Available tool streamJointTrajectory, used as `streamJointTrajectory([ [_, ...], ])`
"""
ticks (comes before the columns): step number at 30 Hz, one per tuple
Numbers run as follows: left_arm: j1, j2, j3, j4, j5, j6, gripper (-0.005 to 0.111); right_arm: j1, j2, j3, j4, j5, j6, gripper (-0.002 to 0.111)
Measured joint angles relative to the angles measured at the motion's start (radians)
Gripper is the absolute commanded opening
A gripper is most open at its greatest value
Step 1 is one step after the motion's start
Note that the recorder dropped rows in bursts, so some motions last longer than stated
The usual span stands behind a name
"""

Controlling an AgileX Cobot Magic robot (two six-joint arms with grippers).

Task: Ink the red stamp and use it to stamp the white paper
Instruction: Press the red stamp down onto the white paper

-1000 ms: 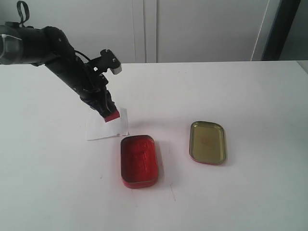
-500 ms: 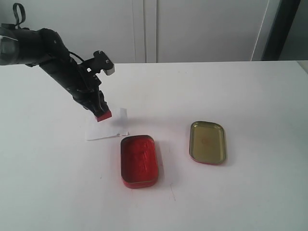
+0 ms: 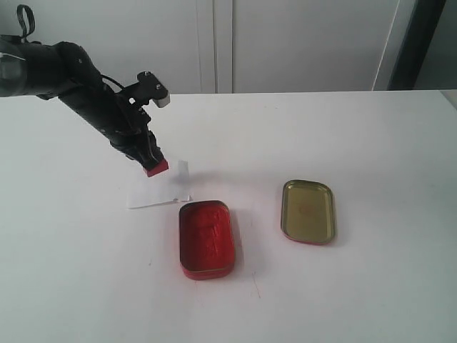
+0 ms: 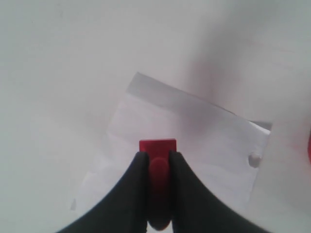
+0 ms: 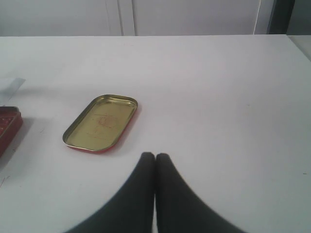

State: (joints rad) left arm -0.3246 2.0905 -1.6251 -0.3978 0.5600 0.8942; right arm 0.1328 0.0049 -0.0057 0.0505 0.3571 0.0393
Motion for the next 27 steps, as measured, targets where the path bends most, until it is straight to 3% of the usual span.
streamJointTrajectory([
  [27, 0.000, 0.104, -0.013, -0.061, -0.018, 0.011, 0.000, 0.000, 0.000, 0.000, 0.000, 0.000, 0.000, 0.000],
])
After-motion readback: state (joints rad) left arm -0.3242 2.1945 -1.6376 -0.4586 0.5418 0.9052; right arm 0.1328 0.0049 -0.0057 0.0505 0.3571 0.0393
